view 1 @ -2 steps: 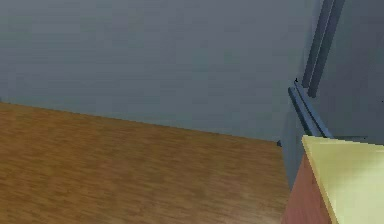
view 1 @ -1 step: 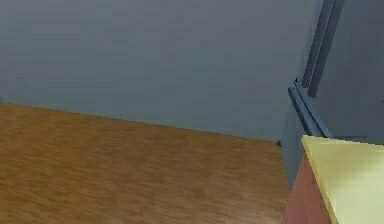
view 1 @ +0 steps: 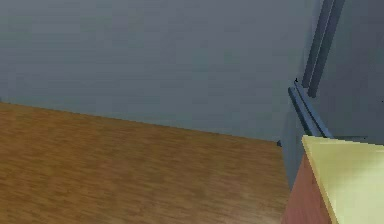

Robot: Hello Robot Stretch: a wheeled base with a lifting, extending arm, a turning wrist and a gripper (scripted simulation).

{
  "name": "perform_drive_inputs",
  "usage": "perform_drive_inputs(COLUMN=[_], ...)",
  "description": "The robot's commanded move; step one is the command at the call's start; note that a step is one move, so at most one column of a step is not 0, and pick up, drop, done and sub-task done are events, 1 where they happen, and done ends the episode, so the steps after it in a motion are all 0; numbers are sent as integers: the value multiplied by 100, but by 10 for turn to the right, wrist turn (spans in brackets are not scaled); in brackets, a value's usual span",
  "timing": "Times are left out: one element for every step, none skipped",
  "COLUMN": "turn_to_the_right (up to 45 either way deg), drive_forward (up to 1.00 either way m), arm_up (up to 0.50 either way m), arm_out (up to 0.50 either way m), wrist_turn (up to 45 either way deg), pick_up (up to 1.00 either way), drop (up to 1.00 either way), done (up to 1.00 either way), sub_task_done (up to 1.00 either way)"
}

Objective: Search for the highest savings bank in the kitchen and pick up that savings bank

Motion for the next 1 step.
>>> perform_drive_inputs(turn_to_the_right=[0], drive_forward=[0], arm_up=[0], arm_out=[0], wrist_turn=[0], pick_up=[0], drop=[0], done=[100], sub_task_done=[0])
